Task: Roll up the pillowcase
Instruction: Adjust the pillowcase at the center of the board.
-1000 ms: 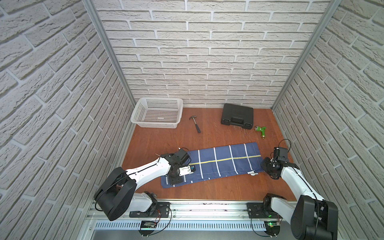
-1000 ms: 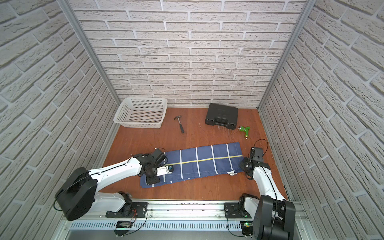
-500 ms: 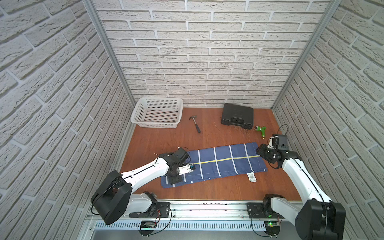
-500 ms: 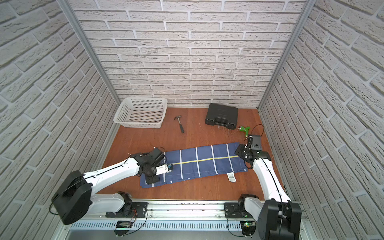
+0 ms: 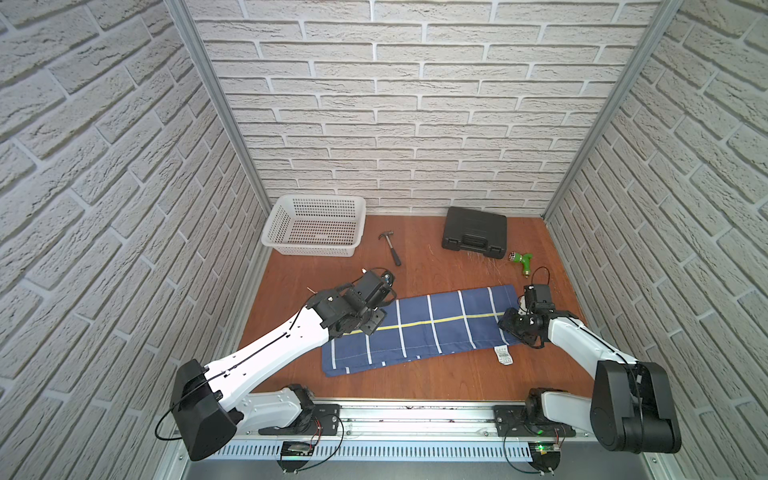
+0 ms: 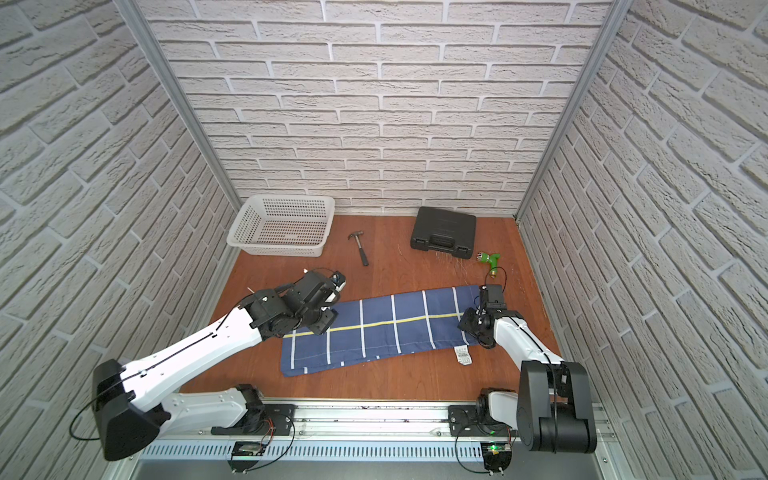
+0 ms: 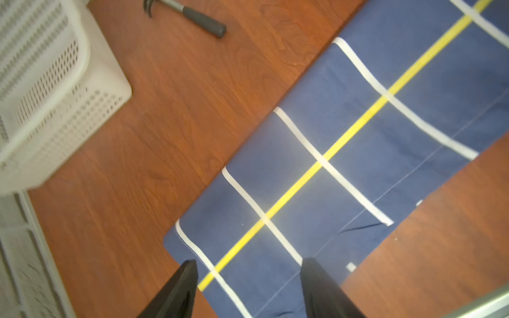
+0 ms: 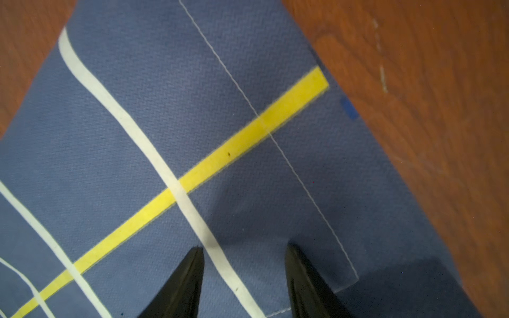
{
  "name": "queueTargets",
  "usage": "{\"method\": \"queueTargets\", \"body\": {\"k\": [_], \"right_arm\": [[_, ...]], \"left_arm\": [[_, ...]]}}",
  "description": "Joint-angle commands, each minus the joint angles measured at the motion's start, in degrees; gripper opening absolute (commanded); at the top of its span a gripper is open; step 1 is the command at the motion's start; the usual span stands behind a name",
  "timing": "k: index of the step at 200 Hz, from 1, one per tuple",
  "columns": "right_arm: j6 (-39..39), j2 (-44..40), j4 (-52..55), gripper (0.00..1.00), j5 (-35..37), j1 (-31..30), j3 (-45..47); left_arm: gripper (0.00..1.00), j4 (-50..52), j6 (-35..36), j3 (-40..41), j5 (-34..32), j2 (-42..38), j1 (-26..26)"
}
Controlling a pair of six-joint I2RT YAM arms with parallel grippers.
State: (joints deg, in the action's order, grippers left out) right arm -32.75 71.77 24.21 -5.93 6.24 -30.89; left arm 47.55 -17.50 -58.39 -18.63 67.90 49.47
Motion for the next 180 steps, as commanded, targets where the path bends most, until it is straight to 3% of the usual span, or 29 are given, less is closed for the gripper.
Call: {"method": "queueTargets", "body": {"k": [1, 17, 39, 77, 111, 137, 180], "right_arm": [[-3.17, -0.08, 5.65, 0.51, 4.84, -0.04, 1.54], [-4.43, -1.51, 7.96, 0.51, 6.55, 0.05, 1.47], [-5.89, -2.58, 10.23, 0.52, 7.08, 0.08, 1.11], [-6.14, -6.36, 13.76, 0.53, 6.44, 0.03, 1.02], [0.71, -9.63, 18.57, 0.58, 11.30, 0.11, -5.63], [8.20, -5.32, 15.78, 0.68, 12.82, 0.66, -9.81], [16.82, 4.56, 11.81, 0.72, 8.31, 4.44, -15.13]], "left_arm": [[0.63, 7.14, -33.65, 6.62, -4.50, -3.93, 2.00], [0.59, 13.21, -48.04, 11.78, -3.80, -8.74, 1.56], [0.59, 13.51, -55.54, 17.13, -0.03, -13.01, -1.34], [0.58, 1.40, -50.85, 21.24, 5.27, -9.74, -6.45], [0.54, -4.81, -50.02, 25.21, 9.56, -4.57, -8.23], [0.53, -9.49, -47.62, 27.36, 11.57, -3.26, -10.42], [0.46, -11.61, -42.70, 29.11, 13.63, -0.56, -15.45]]}}
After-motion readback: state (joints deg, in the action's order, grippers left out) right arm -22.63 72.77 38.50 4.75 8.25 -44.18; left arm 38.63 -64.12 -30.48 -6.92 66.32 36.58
